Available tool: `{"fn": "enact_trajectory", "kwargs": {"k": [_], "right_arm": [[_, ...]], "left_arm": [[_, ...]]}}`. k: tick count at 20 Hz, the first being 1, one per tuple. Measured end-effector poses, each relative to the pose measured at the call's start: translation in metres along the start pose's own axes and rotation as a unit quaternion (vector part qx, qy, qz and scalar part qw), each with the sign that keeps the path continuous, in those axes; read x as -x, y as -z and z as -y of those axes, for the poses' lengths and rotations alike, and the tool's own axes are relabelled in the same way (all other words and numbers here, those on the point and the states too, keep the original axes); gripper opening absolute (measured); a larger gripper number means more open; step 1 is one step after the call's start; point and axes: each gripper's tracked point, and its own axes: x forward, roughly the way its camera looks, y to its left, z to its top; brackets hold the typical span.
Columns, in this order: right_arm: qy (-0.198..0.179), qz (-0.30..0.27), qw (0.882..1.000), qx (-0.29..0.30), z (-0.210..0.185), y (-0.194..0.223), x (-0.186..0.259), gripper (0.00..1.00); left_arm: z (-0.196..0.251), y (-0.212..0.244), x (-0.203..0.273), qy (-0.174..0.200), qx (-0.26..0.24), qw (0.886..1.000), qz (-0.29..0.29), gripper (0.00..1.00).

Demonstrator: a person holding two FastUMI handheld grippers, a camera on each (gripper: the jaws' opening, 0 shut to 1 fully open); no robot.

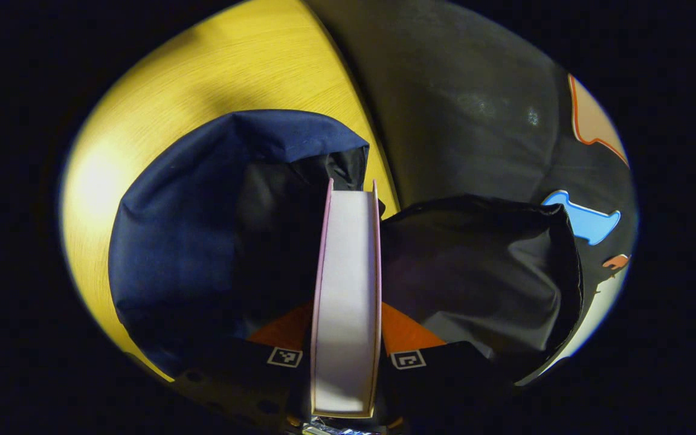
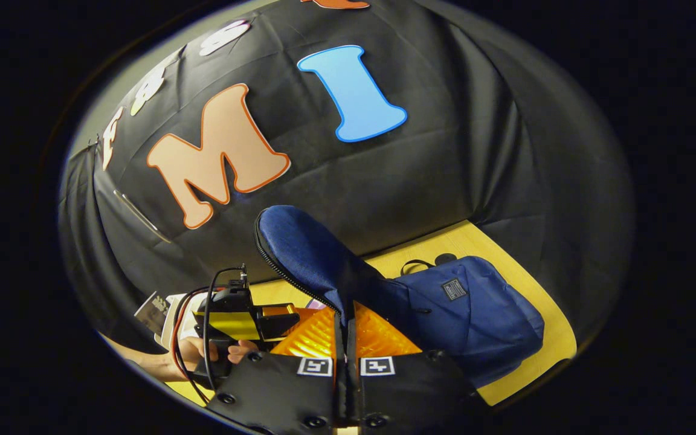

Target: Open the schoolbag, grab two books from the bookshelf and put them into the schoolbag.

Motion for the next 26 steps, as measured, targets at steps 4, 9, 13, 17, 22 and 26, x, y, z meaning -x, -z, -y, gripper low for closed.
{"fn": "enact_trajectory", "kwargs": {"k": [4,9,13,17,22,26], "right_arm": [[0.005,0.001,1.0,-0.009,0.003,0.0,0.001,0.03],[0.008,0.002,1.0,-0.008,0.004,0.0,0.002,0.03],[0.01,0.004,1.0,-0.01,0.006,0.001,0.003,0.03],[0.012,0.0,1.0,-0.012,0.007,0.004,0.002,0.03],[0.011,-0.002,1.0,-0.009,0.006,0.007,0.001,0.03],[0.014,-0.003,1.0,-0.002,0.005,0.009,0.0,0.03]], "left_arm": [[-0.009,0.009,0.002,-0.038,-0.013,0.999,-0.026,0.5],[-0.047,0.01,0.021,-0.149,-0.107,0.982,-0.043,0.8],[-0.041,-0.002,0.036,-0.157,-0.148,0.976,-0.029,0.82],[-0.027,-0.009,0.058,-0.158,-0.197,0.968,-0.008,0.83],[-0.002,-0.024,0.106,-0.142,-0.289,0.946,0.021,0.89],[0.021,-0.046,0.157,-0.153,-0.404,0.899,0.073,0.96]]}}
